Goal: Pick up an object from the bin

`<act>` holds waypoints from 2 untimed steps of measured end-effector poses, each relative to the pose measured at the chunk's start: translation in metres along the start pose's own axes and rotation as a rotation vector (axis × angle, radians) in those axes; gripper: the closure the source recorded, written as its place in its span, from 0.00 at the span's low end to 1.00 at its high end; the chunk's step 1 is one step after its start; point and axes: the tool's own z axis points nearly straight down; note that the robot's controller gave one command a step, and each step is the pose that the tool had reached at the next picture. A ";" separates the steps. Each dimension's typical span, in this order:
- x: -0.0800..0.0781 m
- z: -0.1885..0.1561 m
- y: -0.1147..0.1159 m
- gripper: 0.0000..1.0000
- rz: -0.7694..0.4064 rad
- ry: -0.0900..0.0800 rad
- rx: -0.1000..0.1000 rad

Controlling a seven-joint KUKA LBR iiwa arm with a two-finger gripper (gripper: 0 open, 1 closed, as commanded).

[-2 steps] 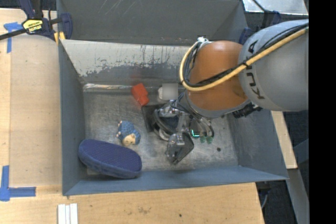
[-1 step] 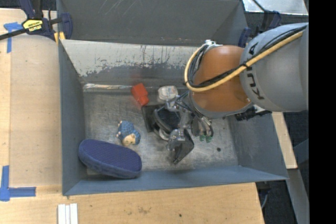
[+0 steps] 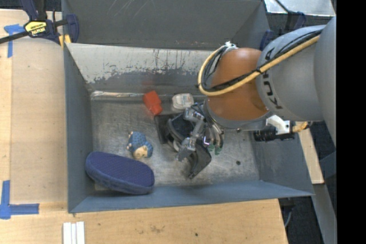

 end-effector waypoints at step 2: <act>0.013 0.033 -0.018 0.00 0.327 -0.006 0.012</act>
Offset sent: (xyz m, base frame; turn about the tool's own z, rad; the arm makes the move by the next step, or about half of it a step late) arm -0.0173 -0.0117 -0.0120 0.1971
